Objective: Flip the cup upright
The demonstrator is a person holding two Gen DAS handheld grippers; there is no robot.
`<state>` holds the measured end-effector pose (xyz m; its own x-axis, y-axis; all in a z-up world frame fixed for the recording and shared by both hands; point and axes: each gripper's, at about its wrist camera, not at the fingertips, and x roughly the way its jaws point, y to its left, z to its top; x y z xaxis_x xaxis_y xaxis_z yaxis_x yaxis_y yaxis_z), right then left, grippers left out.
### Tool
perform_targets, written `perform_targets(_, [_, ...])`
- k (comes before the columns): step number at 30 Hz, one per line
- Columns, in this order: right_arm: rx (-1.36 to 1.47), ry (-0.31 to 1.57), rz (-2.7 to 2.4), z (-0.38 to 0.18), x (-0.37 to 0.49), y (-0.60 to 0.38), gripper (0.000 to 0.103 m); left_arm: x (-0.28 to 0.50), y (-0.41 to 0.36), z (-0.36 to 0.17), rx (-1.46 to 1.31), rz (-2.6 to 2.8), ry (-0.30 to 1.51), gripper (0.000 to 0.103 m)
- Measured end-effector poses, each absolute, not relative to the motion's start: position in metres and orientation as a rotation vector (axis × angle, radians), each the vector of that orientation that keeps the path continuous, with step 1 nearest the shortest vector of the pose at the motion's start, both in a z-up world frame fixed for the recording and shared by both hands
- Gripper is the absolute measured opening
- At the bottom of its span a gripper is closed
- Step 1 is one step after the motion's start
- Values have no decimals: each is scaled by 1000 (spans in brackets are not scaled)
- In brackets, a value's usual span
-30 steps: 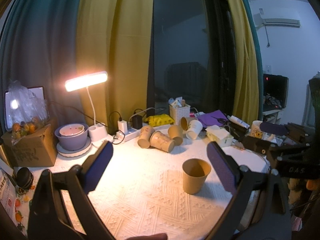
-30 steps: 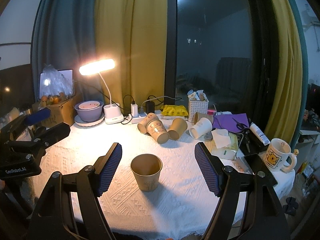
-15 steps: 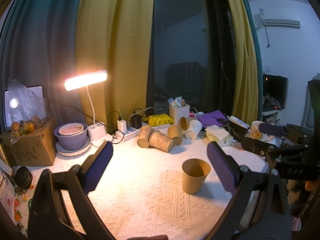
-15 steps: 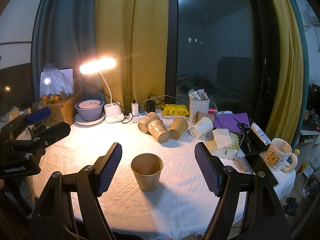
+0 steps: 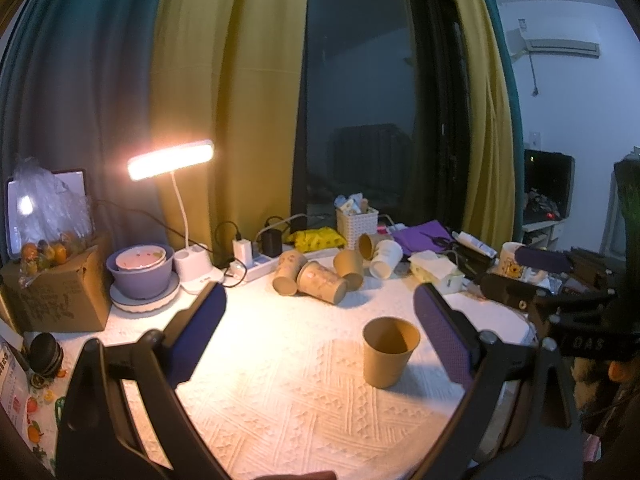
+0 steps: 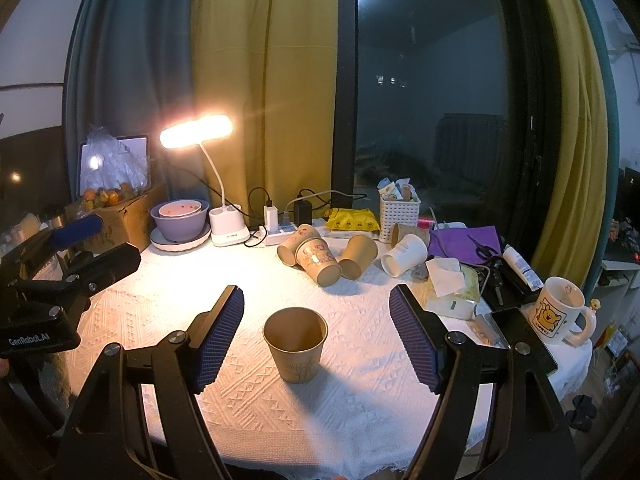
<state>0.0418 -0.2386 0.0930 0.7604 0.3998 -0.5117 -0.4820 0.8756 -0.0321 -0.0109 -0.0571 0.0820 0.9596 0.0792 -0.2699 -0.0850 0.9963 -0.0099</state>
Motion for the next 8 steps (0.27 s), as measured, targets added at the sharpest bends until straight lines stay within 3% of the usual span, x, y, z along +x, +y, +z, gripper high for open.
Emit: perform_targets(8, [-165,519,482,93,42,-239,78,-11,-59,82,-26,78,279,96])
